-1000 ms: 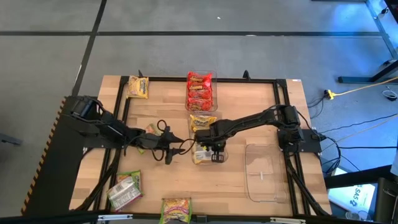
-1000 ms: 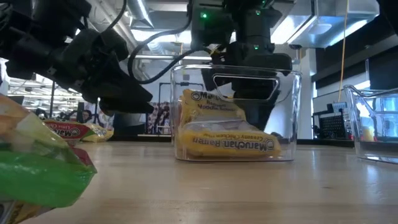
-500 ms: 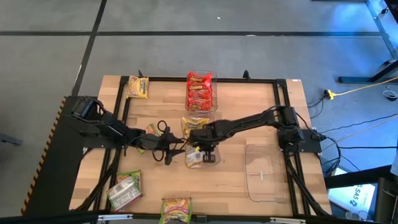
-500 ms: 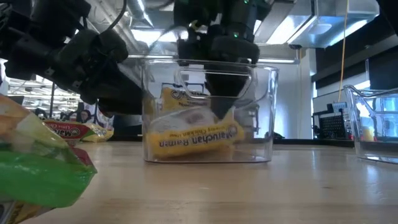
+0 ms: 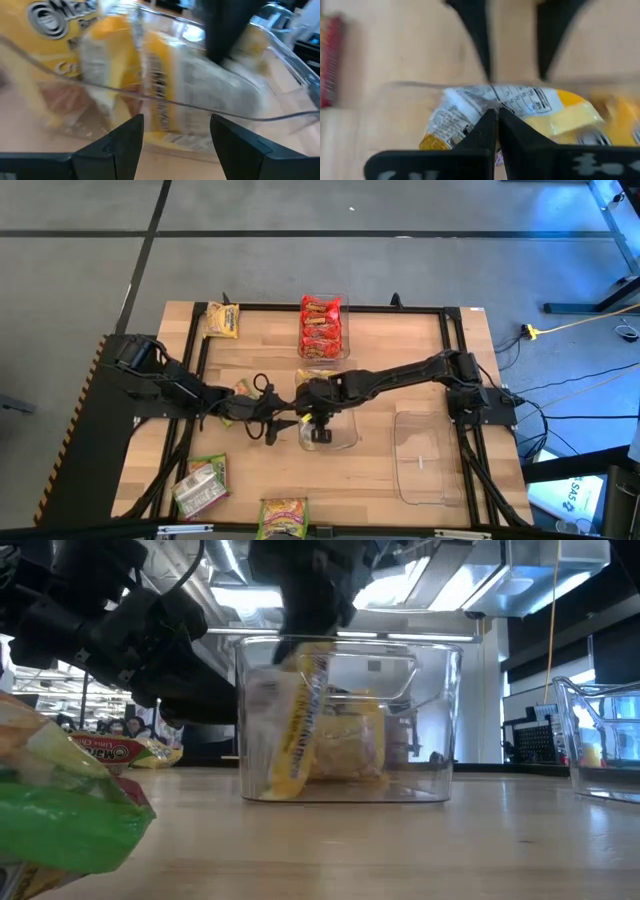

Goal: Sort Maruchan noodles
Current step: Put the yellow noodle pack into the middle transparent bin

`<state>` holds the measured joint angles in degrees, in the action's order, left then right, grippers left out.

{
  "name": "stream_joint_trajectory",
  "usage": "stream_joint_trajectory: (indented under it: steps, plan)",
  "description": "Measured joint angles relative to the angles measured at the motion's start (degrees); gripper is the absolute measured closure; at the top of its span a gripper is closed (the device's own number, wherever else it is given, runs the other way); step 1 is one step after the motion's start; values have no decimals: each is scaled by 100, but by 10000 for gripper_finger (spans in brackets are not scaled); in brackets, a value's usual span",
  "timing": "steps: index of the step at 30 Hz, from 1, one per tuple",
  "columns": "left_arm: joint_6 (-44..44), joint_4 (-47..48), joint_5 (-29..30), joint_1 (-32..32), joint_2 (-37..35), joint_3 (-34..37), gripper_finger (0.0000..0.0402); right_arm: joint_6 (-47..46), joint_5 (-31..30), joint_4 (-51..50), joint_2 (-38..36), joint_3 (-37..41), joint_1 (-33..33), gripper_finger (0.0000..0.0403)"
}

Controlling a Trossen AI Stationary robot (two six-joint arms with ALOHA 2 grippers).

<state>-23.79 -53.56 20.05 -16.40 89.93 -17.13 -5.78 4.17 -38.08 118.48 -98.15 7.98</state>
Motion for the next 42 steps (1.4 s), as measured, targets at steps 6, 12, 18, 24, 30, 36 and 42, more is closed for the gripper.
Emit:
stream_joint_trajectory:
  steps: [6,12,18,24,30,36,42]
  plan:
    - [0,-2,61,6,0,-4,179,-19,182,457,73,13,3,393]
    - [-2,-7,44,6,0,-4,179,-165,205,716,177,13,-3,360]
    - [-2,7,36,1,0,-8,179,-175,304,202,179,-395,-6,253]
    - [-2,7,37,1,0,-8,179,-882,246,-1918,169,-1889,-8,174]
    - [-297,74,-2,1,0,-8,179,-2939,-411,-3030,161,-2203,115,149]
    - [-463,78,-8,-39,0,-7,179,-4325,-435,-2092,223,-1742,243,148]
    - [-579,97,-26,-253,0,-6,179,-4955,-466,-1479,330,-1330,267,148]
